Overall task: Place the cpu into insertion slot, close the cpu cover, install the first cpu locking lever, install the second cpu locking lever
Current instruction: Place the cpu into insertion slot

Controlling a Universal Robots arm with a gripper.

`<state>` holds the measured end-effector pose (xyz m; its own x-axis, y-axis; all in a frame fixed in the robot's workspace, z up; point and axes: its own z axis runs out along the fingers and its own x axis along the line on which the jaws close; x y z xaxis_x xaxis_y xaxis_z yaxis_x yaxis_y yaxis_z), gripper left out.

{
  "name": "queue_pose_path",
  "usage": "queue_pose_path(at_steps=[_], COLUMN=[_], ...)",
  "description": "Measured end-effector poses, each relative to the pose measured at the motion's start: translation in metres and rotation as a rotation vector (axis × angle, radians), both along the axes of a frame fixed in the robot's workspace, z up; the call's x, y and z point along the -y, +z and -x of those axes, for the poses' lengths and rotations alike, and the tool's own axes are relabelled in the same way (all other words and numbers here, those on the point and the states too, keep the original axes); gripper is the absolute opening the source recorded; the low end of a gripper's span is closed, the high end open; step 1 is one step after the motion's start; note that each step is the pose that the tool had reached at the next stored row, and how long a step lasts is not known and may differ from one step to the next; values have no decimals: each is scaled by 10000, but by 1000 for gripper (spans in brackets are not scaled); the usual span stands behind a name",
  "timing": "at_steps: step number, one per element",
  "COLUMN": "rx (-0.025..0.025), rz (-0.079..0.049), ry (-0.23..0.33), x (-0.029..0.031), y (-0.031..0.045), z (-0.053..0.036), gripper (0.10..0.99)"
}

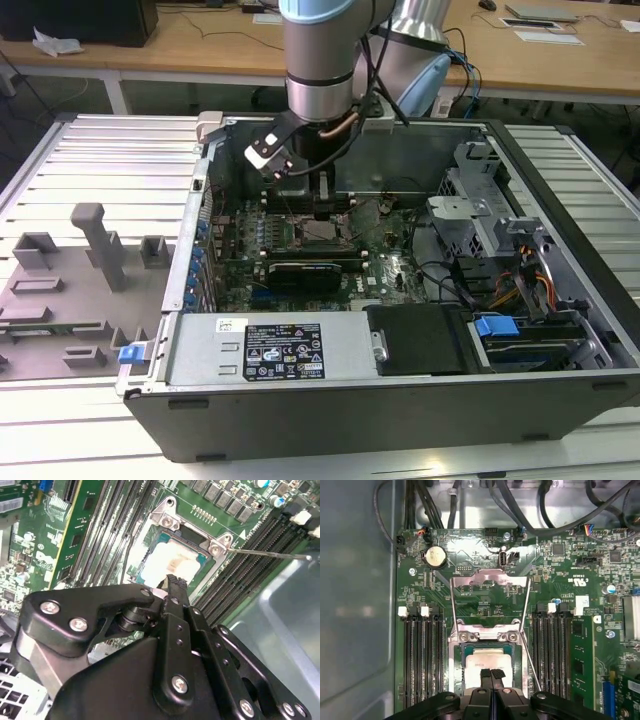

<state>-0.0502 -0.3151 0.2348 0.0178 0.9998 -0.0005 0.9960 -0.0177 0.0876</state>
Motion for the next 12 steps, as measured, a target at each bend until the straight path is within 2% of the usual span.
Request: queue_pose_path(at_steps=[6,7,12], rx=[0,0,1], rz=[3,4,3], ry=[0,0,0], x=[-2,-2,-2], y=[258,278,282], z=[0,0,0], gripper=[106,106,106])
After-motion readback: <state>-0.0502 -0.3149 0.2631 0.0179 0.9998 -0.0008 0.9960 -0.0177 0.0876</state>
